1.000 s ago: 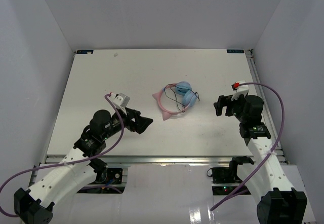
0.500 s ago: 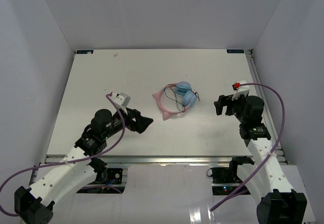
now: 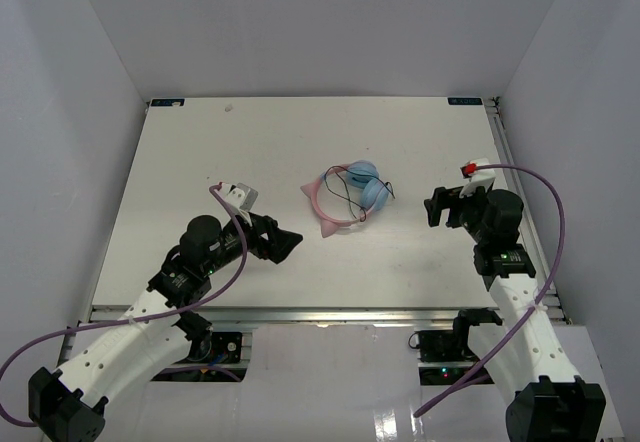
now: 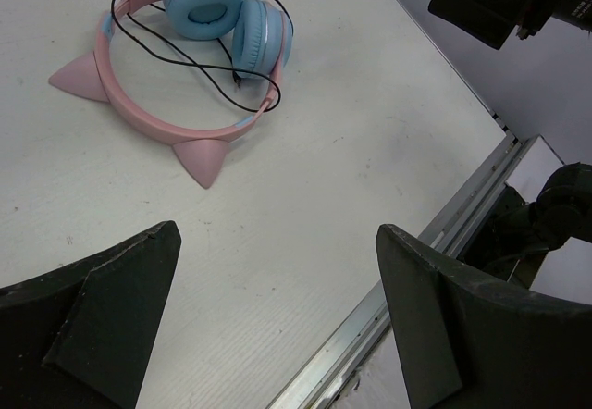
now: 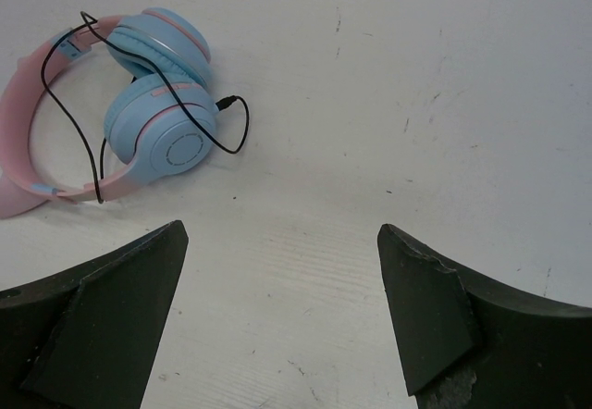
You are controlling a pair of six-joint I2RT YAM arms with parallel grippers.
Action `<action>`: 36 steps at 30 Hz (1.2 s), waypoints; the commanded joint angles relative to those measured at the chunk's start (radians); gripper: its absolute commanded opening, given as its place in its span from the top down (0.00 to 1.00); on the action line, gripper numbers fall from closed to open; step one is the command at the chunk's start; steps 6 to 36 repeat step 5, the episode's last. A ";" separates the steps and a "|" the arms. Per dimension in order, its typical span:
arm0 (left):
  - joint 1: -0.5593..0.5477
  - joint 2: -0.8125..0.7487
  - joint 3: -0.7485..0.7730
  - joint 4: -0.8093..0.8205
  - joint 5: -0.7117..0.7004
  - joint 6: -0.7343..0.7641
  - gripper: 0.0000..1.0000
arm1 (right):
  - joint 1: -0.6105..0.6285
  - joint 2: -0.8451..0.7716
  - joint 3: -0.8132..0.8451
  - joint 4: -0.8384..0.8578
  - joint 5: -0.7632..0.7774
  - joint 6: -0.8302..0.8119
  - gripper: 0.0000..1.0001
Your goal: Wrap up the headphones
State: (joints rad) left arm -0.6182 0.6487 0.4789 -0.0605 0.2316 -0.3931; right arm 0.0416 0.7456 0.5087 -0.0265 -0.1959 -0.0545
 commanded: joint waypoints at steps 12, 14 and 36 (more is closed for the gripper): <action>-0.002 0.015 -0.011 0.005 0.006 -0.003 0.02 | -0.006 -0.014 0.003 0.039 0.015 0.022 0.10; -0.002 0.015 -0.011 0.005 0.006 -0.003 0.02 | -0.006 -0.014 0.003 0.039 0.015 0.022 0.10; -0.002 0.015 -0.011 0.005 0.006 -0.003 0.02 | -0.006 -0.014 0.003 0.039 0.015 0.022 0.10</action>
